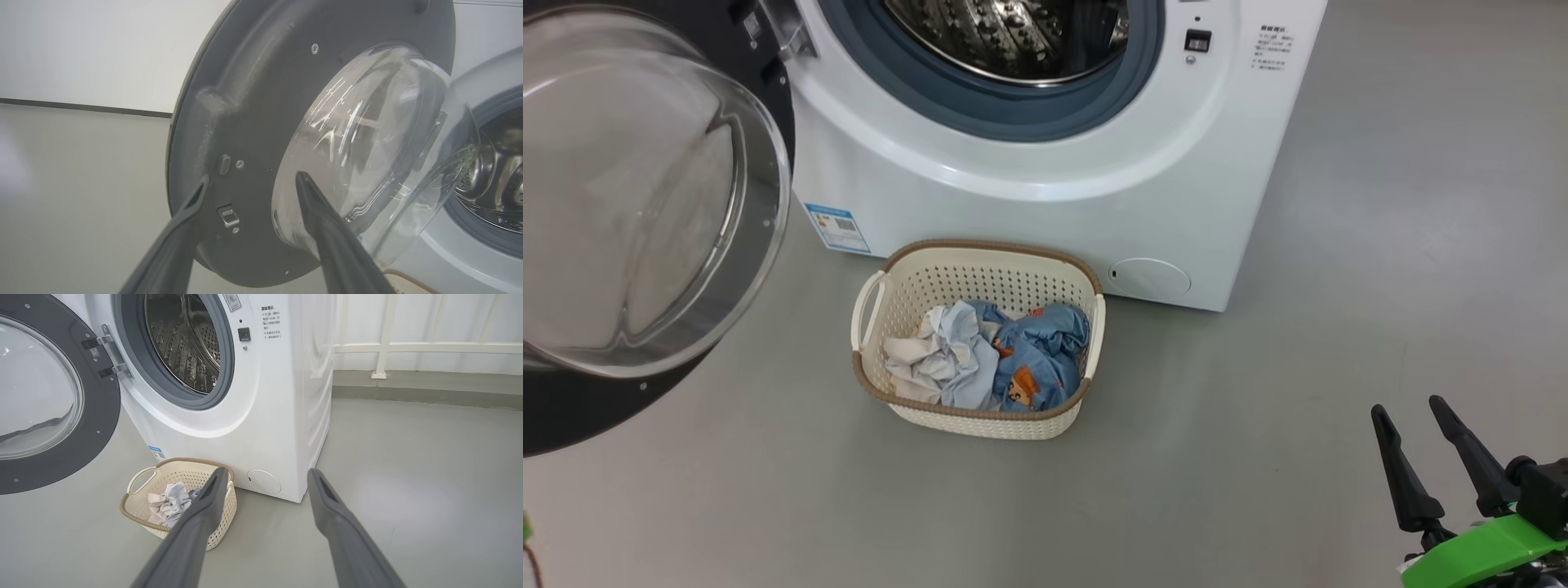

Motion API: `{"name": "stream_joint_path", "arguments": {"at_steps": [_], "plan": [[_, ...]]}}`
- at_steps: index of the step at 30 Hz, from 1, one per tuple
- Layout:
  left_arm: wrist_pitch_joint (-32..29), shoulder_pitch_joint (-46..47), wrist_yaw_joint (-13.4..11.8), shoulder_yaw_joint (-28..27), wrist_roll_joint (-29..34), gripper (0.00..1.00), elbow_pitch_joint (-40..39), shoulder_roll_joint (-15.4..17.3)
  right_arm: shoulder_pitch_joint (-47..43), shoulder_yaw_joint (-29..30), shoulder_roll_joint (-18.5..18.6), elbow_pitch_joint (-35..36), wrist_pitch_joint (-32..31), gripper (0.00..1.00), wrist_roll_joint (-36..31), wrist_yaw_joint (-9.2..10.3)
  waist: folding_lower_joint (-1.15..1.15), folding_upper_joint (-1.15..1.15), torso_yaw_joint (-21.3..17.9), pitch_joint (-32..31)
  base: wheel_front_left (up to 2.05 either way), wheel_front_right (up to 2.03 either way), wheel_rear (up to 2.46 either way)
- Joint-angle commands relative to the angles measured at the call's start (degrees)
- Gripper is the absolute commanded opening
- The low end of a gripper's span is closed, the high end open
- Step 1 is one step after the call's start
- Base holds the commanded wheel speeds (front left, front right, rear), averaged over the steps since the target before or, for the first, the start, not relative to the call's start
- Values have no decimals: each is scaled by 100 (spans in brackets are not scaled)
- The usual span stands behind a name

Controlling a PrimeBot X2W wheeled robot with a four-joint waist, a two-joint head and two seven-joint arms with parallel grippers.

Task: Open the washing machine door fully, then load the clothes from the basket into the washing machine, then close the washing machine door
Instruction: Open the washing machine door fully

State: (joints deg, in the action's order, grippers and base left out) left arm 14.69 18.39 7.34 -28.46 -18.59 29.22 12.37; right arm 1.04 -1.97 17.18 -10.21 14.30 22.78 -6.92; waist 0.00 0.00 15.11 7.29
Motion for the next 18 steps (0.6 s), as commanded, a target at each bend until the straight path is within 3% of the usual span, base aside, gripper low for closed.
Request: {"name": "stream_joint_path", "arguments": {"at_steps": [1, 9, 18], "plan": [[30, -53, 13, -44, -67, 100, -235, 254, -24, -122, 124, 130, 70, 100, -10, -57, 0, 0, -13, -66, 0, 0, 0], [30, -722, 14, 635, -334, 100, -926, 186, -42, -8, 96, 157, 70, 100, 2, -57, 0, 0, -180, -159, 0, 0, 0], [30, -1007, 14, 1346, -195, 100, -1523, -111, -19, 42, 62, 161, 70, 100, -8, -57, 0, 0, -451, -189, 0, 0, 0]]}}
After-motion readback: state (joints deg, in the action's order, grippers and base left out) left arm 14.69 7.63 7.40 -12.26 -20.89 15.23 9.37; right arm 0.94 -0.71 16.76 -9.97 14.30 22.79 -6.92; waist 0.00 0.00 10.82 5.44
